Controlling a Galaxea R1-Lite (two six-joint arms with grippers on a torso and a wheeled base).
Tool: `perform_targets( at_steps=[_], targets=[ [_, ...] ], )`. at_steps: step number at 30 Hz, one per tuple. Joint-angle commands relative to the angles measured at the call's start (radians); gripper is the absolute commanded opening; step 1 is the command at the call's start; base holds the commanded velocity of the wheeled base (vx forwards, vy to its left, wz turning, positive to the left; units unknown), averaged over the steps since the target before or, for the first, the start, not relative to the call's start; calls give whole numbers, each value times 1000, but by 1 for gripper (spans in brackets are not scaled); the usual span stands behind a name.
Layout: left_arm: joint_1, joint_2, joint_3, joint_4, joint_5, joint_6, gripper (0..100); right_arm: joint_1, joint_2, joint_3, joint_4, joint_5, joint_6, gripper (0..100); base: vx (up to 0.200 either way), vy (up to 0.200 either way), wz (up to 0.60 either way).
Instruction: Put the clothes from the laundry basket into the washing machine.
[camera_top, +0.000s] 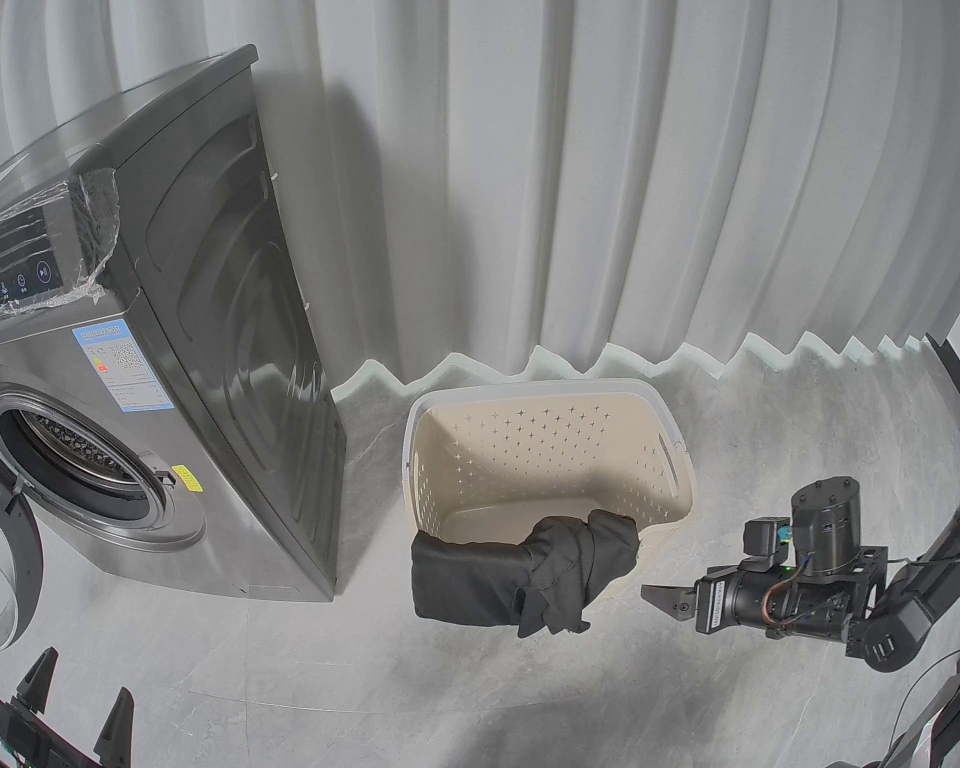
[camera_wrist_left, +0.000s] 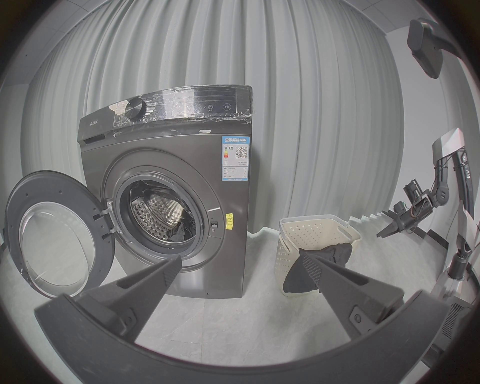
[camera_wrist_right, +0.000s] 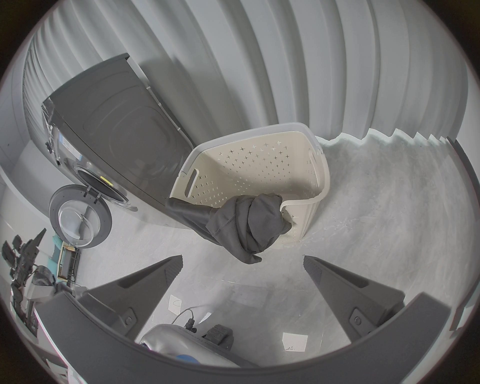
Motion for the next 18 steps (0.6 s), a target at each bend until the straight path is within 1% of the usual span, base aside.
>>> perform_targets(
  at_steps=[1, 2, 3, 7, 8, 9, 12, 15, 18],
  targets=[
    [0, -16, 15, 0, -1, -1, 100, 23, 148, -25, -52, -27, 1, 100, 0, 0, 0],
    [0, -16, 15, 0, 1, -2, 100, 26, 184, -45, -77, -33, 1, 100, 0, 0, 0],
    [0, -16, 15, 0, 1, -2, 100, 26, 188, -46, -78, -33, 1, 100, 0, 0, 0],
    [0, -16, 15, 0, 1, -10, 100, 46, 284, -126, -89, -40, 11, 100, 0, 0, 0],
    [0, -16, 15, 0, 4, -10, 100, 47, 290, -134, -89, -45, 12, 100, 0, 0, 0],
    [0, -16, 15, 0, 5, -11, 100, 56, 309, -150, -89, -59, 18, 100, 0, 0, 0],
    [0, -16, 15, -3, 10, -11, 100, 75, 333, -177, -86, -68, 40, 100, 0, 0, 0],
    [0, -16, 15, -3, 10, -11, 100, 76, 373, -181, -91, -74, 57, 100, 0, 0, 0],
    [0, -16, 15, -3, 10, -11, 100, 72, 395, -184, -91, -76, 58, 100, 0, 0, 0]
  ],
)
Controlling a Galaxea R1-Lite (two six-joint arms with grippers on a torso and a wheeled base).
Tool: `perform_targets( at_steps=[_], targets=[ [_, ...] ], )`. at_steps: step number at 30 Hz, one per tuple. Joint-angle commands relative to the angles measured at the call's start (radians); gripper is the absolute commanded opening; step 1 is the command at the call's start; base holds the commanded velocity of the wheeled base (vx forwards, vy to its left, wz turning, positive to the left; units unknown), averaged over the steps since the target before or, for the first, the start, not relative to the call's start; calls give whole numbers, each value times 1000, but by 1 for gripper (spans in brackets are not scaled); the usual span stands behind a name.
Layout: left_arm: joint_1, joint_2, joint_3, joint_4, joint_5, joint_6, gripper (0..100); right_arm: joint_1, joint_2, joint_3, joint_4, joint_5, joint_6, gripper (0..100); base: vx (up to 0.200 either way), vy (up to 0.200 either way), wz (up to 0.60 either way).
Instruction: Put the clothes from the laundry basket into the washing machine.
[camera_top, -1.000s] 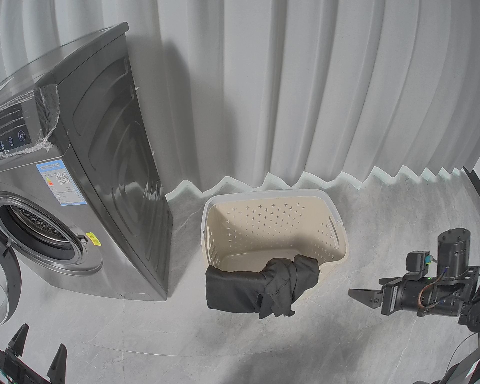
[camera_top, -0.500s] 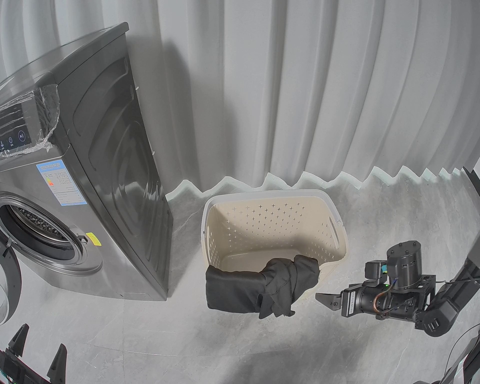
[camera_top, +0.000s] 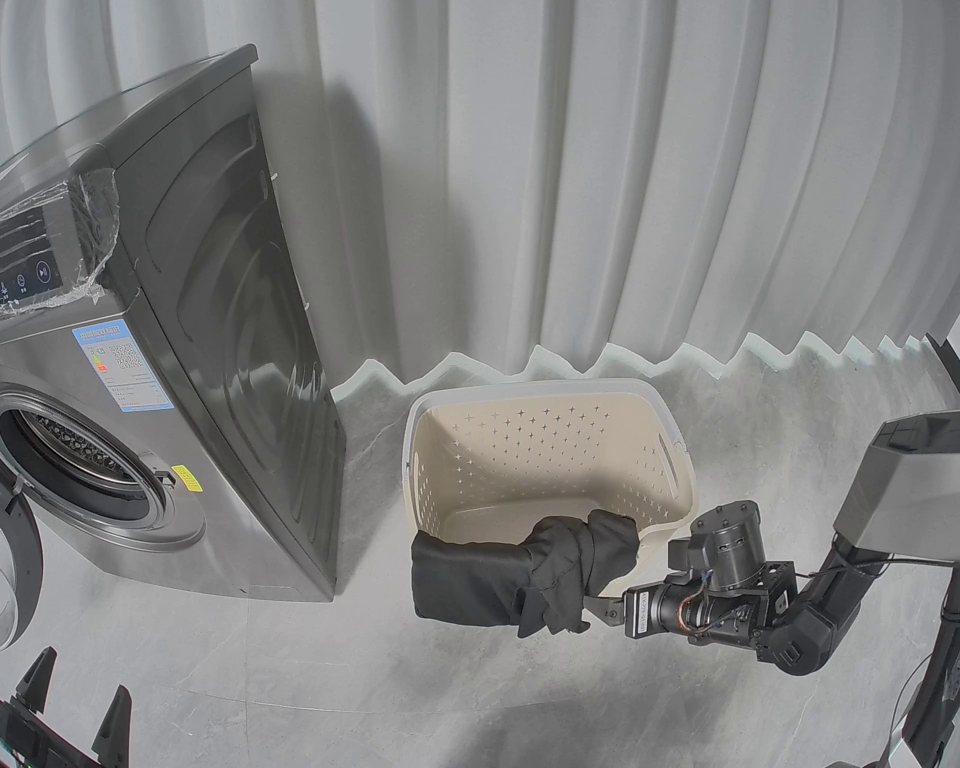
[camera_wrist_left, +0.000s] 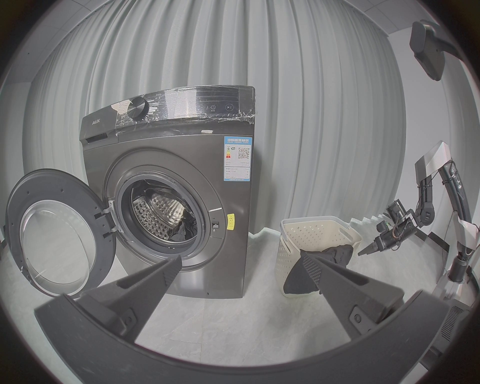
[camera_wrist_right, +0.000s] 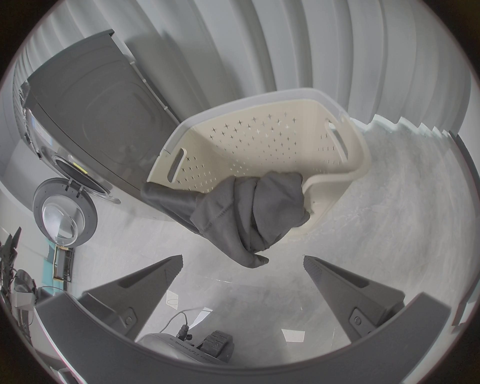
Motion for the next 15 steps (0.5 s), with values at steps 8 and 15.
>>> perform_targets(
  at_steps=[8, 15],
  targets=[
    [0, -16, 15, 0, 0, -1, 100, -35, 153, -111, -2, -4, -7, 100, 0, 0, 0],
    [0, -16, 15, 0, 0, -1, 100, -72, 225, -202, 4, -4, -27, 100, 0, 0, 0]
  ],
)
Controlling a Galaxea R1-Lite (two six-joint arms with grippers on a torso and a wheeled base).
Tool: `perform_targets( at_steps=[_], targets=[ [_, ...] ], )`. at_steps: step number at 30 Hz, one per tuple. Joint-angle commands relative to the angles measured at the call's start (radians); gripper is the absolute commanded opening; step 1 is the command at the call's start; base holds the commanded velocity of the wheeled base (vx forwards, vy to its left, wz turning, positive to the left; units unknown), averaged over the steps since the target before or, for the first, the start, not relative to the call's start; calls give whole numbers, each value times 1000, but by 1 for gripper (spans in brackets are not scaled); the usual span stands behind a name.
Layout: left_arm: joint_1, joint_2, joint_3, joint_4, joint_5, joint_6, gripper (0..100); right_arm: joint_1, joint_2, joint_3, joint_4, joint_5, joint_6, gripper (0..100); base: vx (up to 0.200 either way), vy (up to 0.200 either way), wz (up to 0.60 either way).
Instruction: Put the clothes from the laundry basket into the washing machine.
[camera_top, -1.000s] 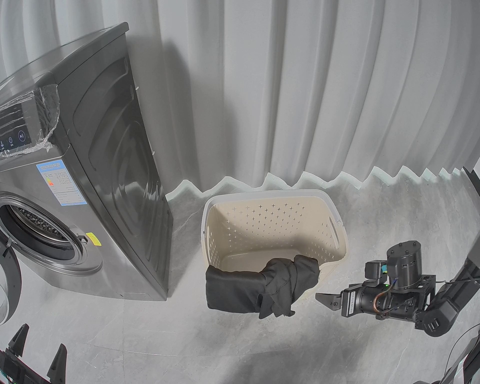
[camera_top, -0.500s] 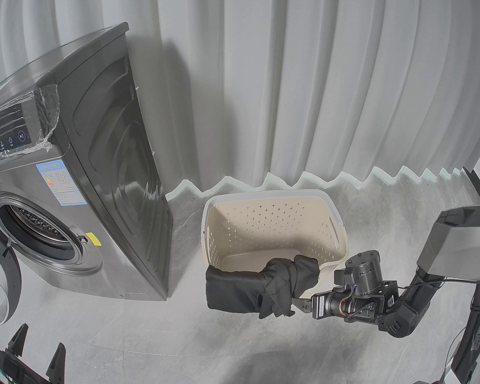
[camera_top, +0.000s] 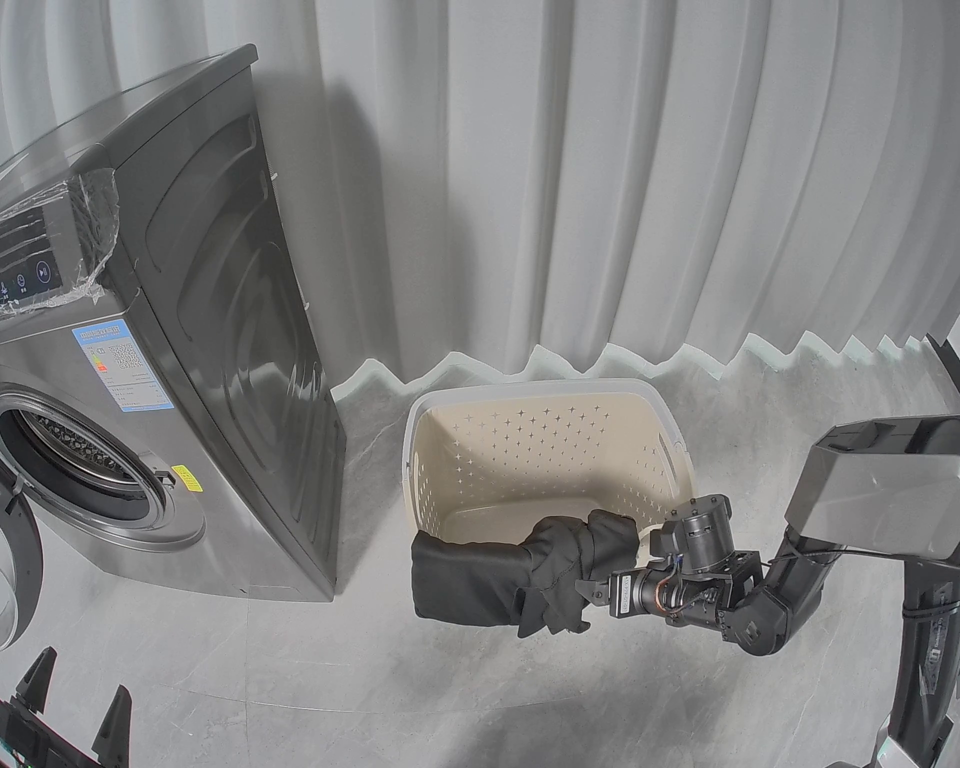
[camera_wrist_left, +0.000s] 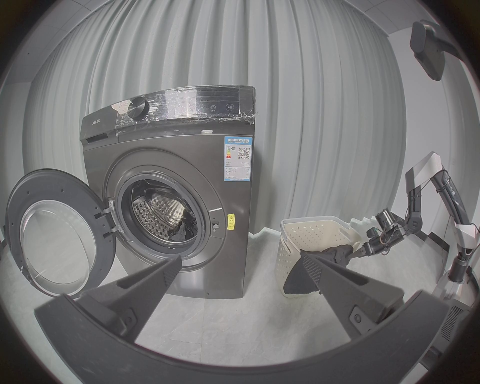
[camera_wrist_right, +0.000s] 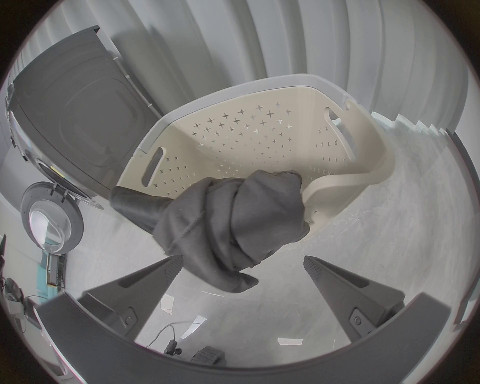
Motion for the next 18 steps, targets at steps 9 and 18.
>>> perform_targets(
  at_steps=[9, 18],
  targets=[
    [0, -16, 15, 0, 0, 0, 100, -41, 117, -126, -2, 1, -30, 100, 0, 0, 0],
    [0, -16, 15, 0, 2, 0, 100, -52, 158, -198, -2, 0, -50, 100, 0, 0, 0]
  ],
)
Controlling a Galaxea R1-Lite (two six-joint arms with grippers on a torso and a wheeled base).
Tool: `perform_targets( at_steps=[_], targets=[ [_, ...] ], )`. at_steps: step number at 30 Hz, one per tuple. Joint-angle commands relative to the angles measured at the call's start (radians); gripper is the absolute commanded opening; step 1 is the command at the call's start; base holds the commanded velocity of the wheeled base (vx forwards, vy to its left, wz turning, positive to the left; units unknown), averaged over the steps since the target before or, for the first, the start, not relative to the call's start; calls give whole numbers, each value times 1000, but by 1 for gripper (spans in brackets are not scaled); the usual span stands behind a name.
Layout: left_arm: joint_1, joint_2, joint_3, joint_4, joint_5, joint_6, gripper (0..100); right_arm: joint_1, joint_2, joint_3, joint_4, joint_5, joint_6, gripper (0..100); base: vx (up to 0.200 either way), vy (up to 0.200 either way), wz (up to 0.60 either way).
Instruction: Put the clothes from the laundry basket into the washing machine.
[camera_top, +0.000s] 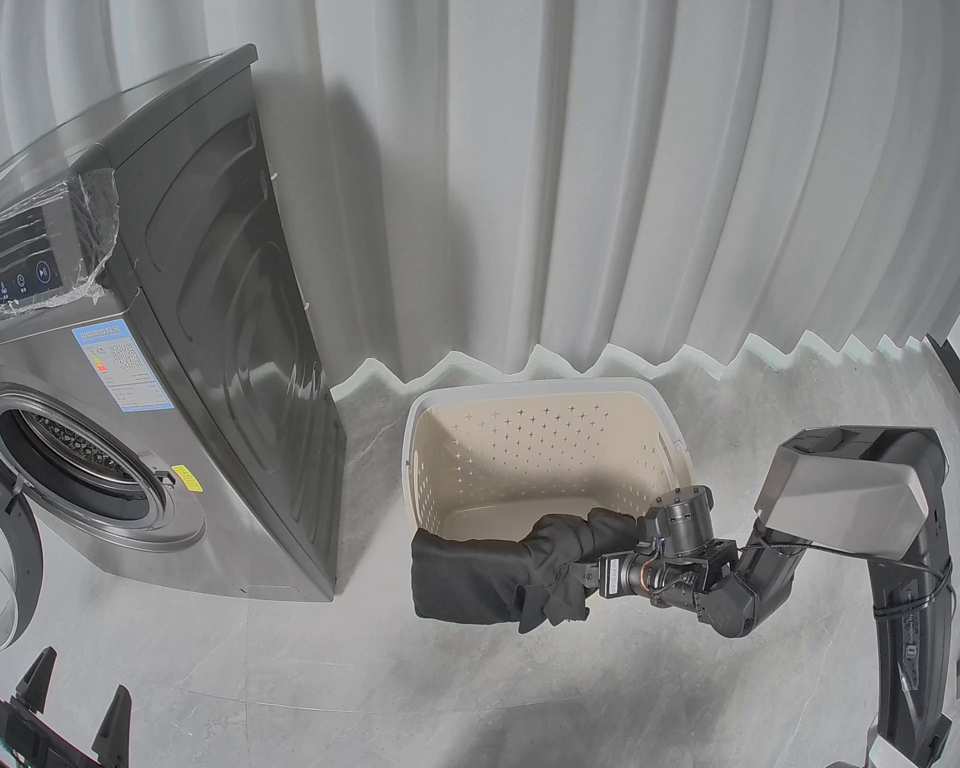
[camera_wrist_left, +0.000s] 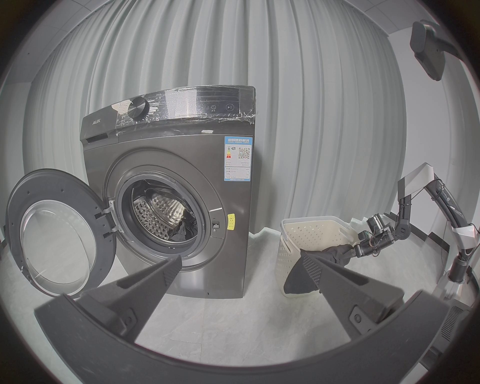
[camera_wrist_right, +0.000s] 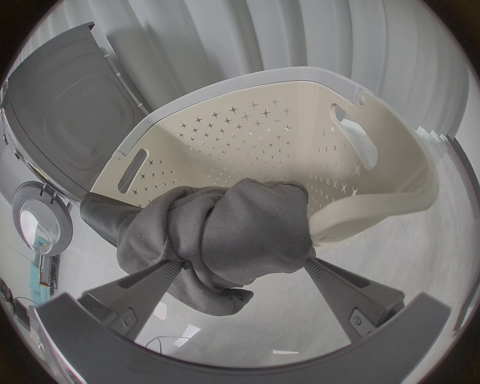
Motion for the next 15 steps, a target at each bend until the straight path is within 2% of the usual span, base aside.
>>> perform_targets(
  at_steps=[1, 9, 10, 15],
  targets=[
    [0, -16, 15, 0, 0, 0, 100, -2, 23, -30, -3, -1, -2, 100, 0, 0, 0],
    [0, -16, 15, 0, 2, 0, 100, -2, 23, -39, -6, -1, -2, 100, 0, 0, 0],
    [0, -16, 15, 0, 2, 0, 100, 0, 23, -39, -6, -1, -2, 0, 0, 0, 0],
    [0, -16, 15, 0, 2, 0, 100, 6, 22, -27, -52, -1, -8, 0, 0, 0, 0]
  ],
)
